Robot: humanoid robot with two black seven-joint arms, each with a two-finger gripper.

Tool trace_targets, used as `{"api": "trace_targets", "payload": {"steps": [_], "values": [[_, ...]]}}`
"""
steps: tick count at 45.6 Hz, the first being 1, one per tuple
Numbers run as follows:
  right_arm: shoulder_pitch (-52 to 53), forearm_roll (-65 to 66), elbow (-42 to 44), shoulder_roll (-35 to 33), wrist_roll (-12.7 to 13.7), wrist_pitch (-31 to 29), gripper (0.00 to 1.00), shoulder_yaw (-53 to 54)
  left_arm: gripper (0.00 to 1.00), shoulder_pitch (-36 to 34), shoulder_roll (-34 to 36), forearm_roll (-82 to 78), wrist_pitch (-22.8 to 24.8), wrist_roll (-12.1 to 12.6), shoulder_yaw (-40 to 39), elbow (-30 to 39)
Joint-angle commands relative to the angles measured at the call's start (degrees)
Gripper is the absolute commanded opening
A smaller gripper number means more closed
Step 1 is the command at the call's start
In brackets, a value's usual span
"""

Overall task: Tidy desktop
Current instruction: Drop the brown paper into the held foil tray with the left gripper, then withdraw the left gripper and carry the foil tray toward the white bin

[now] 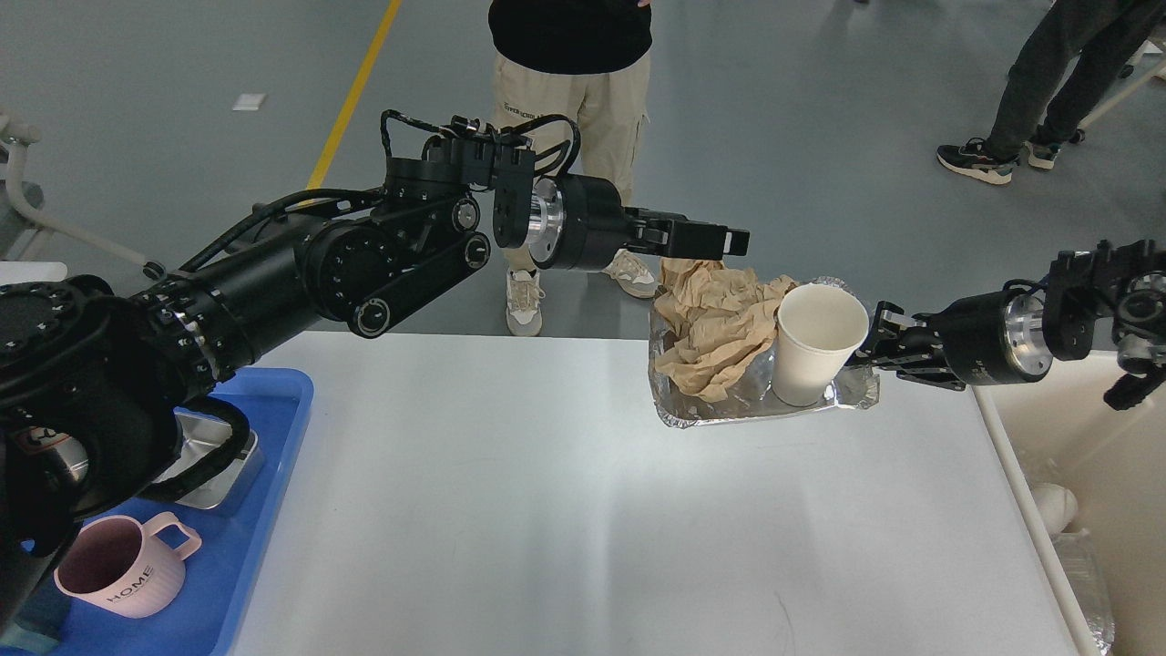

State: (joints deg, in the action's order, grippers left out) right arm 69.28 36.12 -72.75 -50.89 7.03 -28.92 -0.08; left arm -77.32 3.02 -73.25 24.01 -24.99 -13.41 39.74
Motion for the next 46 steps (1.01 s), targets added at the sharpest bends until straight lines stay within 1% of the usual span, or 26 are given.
{"api": "trace_targets", "payload": {"steps": [1, 9, 15, 18, 23, 30, 36, 43, 46], "values": [[0.0, 0.0, -0.1, -0.1, 0.0, 0.0, 0.0, 0.0, 0.97, 0.2, 0.2, 6.3, -3.2, -0.1, -1.5, 0.0], [0.0, 0.0, -0.2, -0.4, 0.0, 0.0, 0.0, 0.0, 0.97, 0.1, 1.3, 15.3, -7.6, -0.2, -2.0, 0.0], [-0.1, 0.0, -0.2, -0.4, 0.0, -0.1, 0.0, 0.0, 0.97, 0.9, 3.6, 19.6, -10.9, -0.1, -4.4, 0.0], [-0.2, 0.0, -0.1, -0.4, 0.0, 0.0, 0.0, 0.0, 0.97, 2.5, 5.8, 21.1, -11.8, 0.0, -5.8, 0.1], [-0.3, 0.0, -0.1, -0.4, 0.0, 0.0, 0.0, 0.0, 0.97, 5.2, 9.5, 24.2, -11.9, 0.1, -9.7, 0.2], [-0.7, 0.0, 0.0, -0.4, 0.1, 0.0, 0.0, 0.0, 0.97, 12.8, 15.3, 27.3, -10.7, 0.0, -18.2, 1.3], [-1.0, 0.0, 0.1, -0.3, 0.1, 0.1, 0.0, -0.1, 0.97, 20.0, 19.7, 27.4, -7.8, 0.1, -27.3, 4.1], [-1.0, 0.0, 0.3, -0.3, 0.1, 0.2, 0.0, -0.2, 0.97, 28.8, 21.9, 27.4, -5.3, 0.1, -39.9, 6.6], [-1.1, 0.0, 0.4, -0.5, 0.1, 0.2, 0.0, -0.2, 0.97, 32.3, 22.4, 27.5, -5.2, 0.0, -45.5, 8.1]]}}
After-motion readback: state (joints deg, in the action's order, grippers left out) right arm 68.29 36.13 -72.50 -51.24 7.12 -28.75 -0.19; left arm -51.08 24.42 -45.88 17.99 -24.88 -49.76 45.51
